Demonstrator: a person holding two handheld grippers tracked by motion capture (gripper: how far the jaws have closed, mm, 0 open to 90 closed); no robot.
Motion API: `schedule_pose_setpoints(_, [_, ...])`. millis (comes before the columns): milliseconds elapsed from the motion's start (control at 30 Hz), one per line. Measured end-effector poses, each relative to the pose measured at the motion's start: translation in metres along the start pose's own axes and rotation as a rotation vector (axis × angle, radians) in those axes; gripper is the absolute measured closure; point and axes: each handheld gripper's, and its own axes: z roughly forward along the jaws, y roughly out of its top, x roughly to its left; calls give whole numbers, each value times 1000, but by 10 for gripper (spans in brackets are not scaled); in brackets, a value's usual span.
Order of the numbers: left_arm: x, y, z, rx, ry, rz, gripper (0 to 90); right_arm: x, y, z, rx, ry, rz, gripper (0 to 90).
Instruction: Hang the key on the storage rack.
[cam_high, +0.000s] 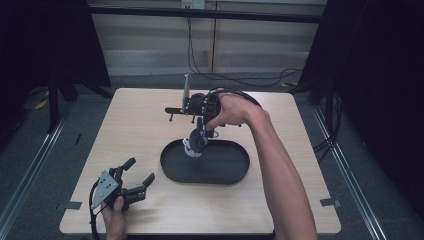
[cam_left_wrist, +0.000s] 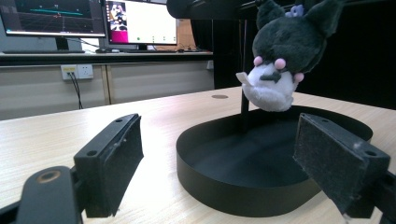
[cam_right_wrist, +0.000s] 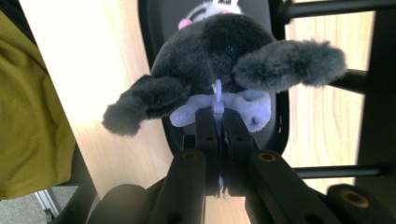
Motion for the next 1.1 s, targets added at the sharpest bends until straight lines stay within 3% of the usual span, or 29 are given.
schedule_pose_setpoints(367, [0,0,0,-1,-1,0,153,-14,2,-6,-17,-5,20,874])
schedule_pose_setpoints(533, [0,0,0,-2,-2,-2,153,-19,3,-8,-12,-29,23,874])
schedule_pose_setpoints(800, [0,0,0,-2,-2,-3,153,-26,3,-8,-11,-14,29,872])
schedule_pose_setpoints(900, [0,0,0,-2,-3,-2,153,-29,1,-7,-23,-42,22,871])
schedule_pose_setpoints(1100, [0,0,0,-2,-3,-3,153,-31,3,-4,-22,-48,23,871])
